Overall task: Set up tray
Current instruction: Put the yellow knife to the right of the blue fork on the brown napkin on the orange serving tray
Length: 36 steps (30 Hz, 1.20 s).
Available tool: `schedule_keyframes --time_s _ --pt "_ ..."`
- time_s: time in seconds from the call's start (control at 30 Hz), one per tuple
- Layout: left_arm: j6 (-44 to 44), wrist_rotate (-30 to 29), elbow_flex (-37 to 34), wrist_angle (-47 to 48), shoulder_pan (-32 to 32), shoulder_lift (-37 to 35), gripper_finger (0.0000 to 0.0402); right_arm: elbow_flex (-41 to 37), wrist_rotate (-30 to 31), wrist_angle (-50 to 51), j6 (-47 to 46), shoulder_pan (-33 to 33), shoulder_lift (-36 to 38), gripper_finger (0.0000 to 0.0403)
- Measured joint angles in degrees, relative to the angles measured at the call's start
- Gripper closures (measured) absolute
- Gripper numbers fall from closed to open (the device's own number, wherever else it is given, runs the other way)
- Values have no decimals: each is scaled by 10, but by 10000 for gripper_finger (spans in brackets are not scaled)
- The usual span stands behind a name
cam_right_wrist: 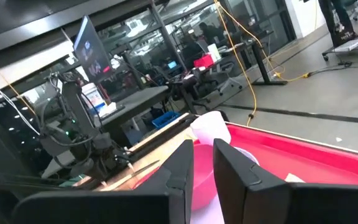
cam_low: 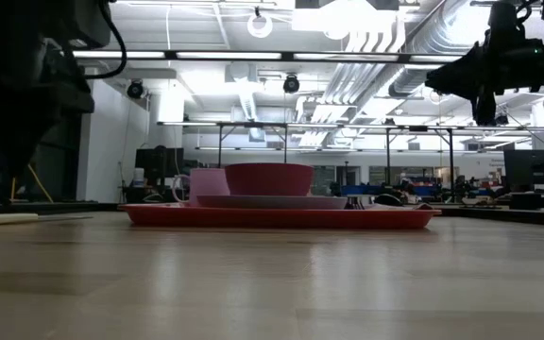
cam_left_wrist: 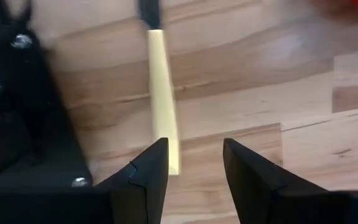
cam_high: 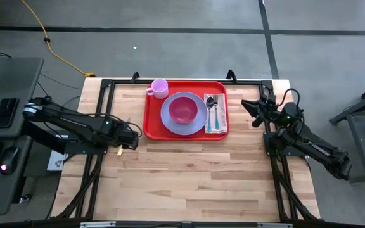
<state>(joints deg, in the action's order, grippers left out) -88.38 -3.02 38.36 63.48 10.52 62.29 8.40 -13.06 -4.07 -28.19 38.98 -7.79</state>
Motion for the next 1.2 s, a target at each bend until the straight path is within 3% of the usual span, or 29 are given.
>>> schedule_keyframes --time_s 0.17,0.6,1.2 --pt "-6 6 -14 -41 0 5 220 0 0 -4 10 0 0 366" --pt "-70 -36 -44 -43 -1 26 220 0 -2 -30 -3 0 0 367" --pt "-85 -51 -41 -94 -1 167 220 0 -6 -35 -4 0 0 371"
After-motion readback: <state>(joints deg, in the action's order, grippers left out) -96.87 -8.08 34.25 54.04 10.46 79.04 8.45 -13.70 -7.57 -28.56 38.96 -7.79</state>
